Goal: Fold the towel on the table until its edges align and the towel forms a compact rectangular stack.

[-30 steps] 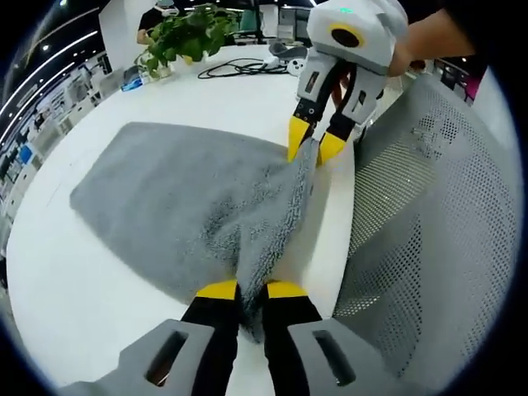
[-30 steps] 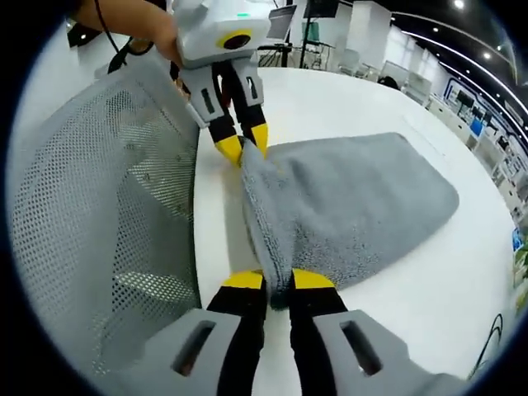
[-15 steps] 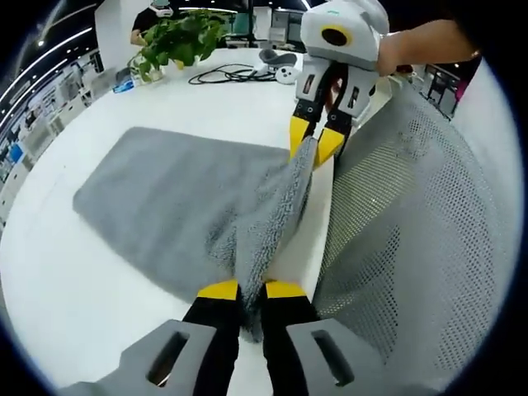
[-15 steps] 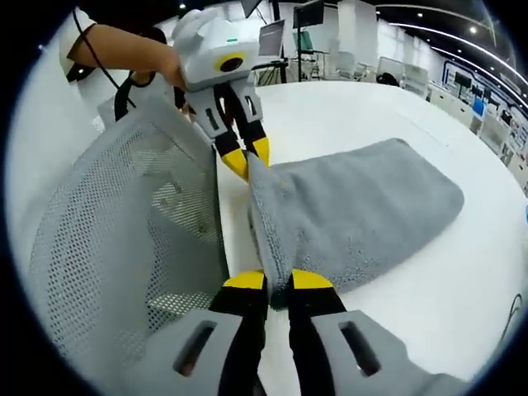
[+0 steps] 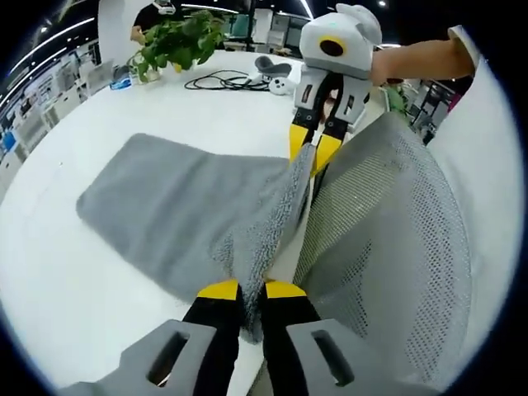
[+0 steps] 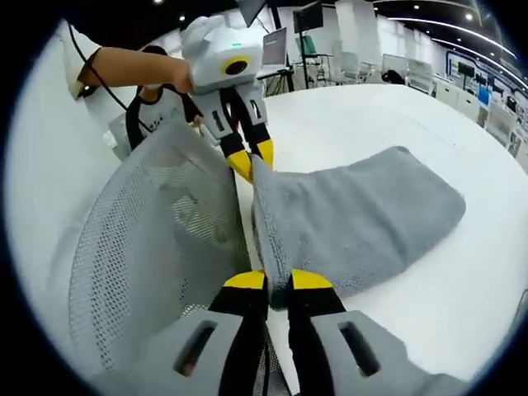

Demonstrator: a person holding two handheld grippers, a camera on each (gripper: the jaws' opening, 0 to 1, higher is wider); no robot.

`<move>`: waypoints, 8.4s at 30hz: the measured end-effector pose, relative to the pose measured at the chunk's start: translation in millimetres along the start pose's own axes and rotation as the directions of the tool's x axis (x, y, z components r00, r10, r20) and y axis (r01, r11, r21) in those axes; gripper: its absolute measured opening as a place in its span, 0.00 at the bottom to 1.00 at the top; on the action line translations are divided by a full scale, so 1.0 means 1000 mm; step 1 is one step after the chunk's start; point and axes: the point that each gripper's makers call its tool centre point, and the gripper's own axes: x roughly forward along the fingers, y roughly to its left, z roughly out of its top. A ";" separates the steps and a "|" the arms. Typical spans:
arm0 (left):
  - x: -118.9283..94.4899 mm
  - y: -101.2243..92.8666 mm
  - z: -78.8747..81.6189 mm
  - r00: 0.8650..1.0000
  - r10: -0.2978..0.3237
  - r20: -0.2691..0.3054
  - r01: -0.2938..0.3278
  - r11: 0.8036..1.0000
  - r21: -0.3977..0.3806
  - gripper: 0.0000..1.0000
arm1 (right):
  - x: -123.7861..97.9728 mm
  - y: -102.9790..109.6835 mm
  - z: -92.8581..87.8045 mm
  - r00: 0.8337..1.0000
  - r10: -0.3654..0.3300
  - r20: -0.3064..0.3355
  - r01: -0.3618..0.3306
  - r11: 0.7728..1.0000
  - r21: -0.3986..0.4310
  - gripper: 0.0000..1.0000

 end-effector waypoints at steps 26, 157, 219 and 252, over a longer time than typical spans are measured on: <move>-0.032 -0.008 0.025 0.989 -0.058 0.134 0.073 0.991 -0.112 0.08 | -0.032 0.028 0.033 0.995 0.085 0.055 -0.090 0.992 0.084 0.05; -0.021 0.136 0.080 0.908 0.257 0.331 -0.135 0.927 -0.349 0.12 | -0.031 -0.143 0.092 0.884 -0.426 0.194 0.425 0.904 0.050 0.07; 0.009 0.196 0.069 0.877 0.412 0.247 -0.361 0.905 -0.226 0.21 | -0.002 -0.181 0.072 0.876 -0.448 0.179 0.445 0.894 0.055 0.11; 0.057 0.200 0.041 0.931 0.337 0.141 -0.285 0.911 -0.298 0.40 | 0.048 -0.183 0.033 0.937 -0.347 0.027 0.341 0.931 0.133 0.46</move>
